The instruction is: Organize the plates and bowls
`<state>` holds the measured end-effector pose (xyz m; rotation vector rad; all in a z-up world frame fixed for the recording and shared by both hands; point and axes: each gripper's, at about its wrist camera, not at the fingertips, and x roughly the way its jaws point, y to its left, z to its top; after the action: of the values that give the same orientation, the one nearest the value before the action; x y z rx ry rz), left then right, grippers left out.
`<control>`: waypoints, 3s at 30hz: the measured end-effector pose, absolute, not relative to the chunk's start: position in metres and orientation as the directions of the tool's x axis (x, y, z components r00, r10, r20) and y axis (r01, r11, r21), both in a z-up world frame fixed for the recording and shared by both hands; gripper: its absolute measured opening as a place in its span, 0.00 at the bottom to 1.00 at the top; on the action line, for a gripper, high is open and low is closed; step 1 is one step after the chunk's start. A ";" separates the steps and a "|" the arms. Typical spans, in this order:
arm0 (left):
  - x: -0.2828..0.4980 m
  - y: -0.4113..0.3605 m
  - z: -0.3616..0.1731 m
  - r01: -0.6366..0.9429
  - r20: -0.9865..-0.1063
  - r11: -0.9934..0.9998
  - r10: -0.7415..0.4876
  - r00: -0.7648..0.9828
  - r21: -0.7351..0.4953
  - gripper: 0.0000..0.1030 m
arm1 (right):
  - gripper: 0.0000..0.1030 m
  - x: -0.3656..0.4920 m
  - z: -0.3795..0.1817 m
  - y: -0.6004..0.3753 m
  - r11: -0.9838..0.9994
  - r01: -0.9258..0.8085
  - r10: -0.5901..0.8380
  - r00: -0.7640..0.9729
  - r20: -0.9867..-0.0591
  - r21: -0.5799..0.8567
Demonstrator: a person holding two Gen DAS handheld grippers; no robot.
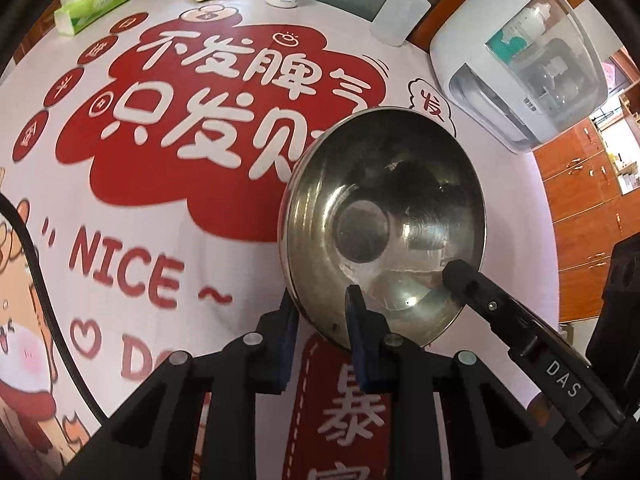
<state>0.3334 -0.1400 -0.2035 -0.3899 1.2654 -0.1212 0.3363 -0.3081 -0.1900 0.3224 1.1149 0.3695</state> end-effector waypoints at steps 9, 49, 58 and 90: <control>0.301 -0.142 -0.182 -0.096 -0.898 0.928 -0.316 0.305 -0.359 0.21 | 0.12 0.303 -0.175 -0.318 0.887 -0.094 0.452 0.386 -0.804 0.453; 0.115 -0.083 -0.115 -0.112 -0.881 0.928 -0.291 0.373 -0.354 0.21 | 0.13 0.141 -0.118 -0.259 0.868 -0.260 0.493 0.359 -0.792 0.423; 0.082 -0.055 -0.116 -0.154 -0.892 0.931 -0.254 0.375 -0.330 0.21 | 0.13 0.117 -0.125 -0.231 0.848 -0.287 0.522 0.306 -0.796 0.446; 0.029 0.072 -0.129 -0.166 -0.949 0.957 -0.195 0.248 -0.240 0.21 | 0.14 0.061 -0.144 -0.100 0.819 -0.247 0.565 0.201 -0.800 0.517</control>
<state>0.0292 0.0718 -0.1286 -0.3182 1.3263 -0.0205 0.0610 -0.1004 -0.1444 0.3020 1.2465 0.5795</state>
